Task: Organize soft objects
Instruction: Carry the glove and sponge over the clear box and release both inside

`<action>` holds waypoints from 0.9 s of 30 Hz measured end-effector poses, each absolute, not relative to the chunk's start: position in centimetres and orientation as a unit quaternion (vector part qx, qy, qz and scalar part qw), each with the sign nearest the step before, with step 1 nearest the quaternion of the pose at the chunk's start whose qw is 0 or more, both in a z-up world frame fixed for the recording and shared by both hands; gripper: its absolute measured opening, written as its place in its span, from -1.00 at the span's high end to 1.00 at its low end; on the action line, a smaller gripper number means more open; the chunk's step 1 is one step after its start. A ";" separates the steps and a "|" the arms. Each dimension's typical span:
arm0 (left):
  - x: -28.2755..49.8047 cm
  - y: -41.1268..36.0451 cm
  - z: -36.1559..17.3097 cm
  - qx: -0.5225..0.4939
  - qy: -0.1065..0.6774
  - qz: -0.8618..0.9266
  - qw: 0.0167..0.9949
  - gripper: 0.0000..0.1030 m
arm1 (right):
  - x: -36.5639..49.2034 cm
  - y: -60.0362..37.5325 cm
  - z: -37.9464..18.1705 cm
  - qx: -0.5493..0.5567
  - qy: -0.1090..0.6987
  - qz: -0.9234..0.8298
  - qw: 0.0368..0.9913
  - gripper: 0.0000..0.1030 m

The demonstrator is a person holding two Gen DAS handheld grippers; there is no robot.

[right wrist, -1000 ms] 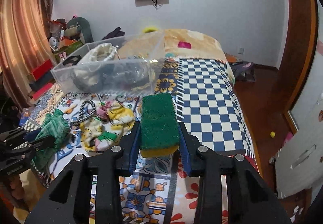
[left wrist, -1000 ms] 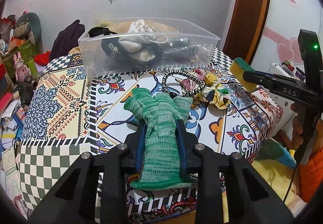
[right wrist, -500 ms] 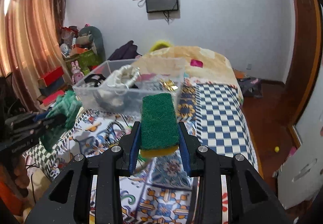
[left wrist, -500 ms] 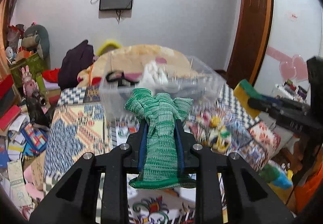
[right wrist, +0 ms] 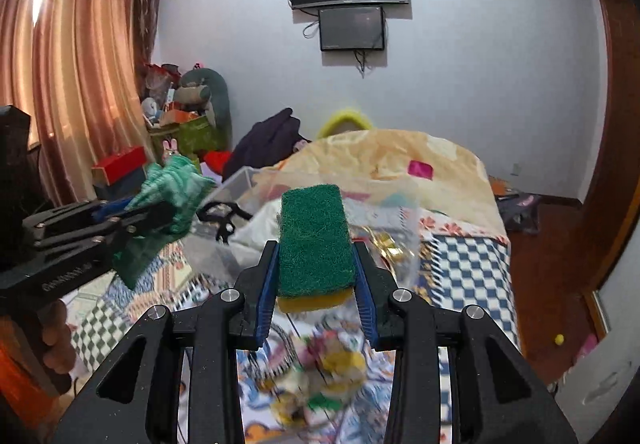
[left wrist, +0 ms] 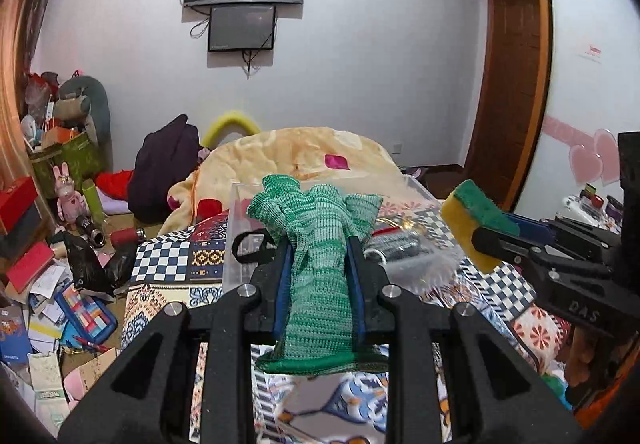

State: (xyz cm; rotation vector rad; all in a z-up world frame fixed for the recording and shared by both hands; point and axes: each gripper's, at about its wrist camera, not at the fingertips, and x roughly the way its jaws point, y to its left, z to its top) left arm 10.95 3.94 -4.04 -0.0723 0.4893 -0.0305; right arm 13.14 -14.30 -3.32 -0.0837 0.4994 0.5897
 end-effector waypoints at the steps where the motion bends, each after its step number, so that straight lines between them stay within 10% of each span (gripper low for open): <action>1: 11.4 4.1 -4.1 -0.039 0.245 -0.013 0.969 0.51 | 13.5 -13.9 -3.2 -0.041 0.243 0.290 0.925 0.37; 27: 20.7 6.2 -8.6 -0.046 0.316 0.016 0.947 0.50 | 20.0 -9.7 -6.6 -0.076 0.320 0.271 0.905 0.37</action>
